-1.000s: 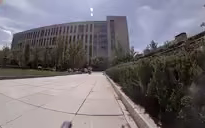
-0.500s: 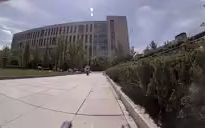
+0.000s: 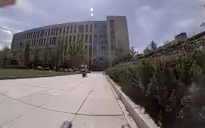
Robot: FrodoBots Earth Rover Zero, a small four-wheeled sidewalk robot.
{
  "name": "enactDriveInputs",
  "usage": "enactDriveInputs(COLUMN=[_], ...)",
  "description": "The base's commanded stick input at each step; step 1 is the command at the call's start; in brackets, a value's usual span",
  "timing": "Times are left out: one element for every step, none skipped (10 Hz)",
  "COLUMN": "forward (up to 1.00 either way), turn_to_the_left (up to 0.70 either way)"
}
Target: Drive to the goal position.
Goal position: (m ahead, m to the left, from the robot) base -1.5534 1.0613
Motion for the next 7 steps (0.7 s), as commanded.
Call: enactDriveInputs(forward=[0.04, 0.04, 0.02, 0.00, 0.04, 0.04, 0.04], turn_to_the_left=[0.00, 0.00, 0.00, 0.00, 0.00, 0.00, 0.00])
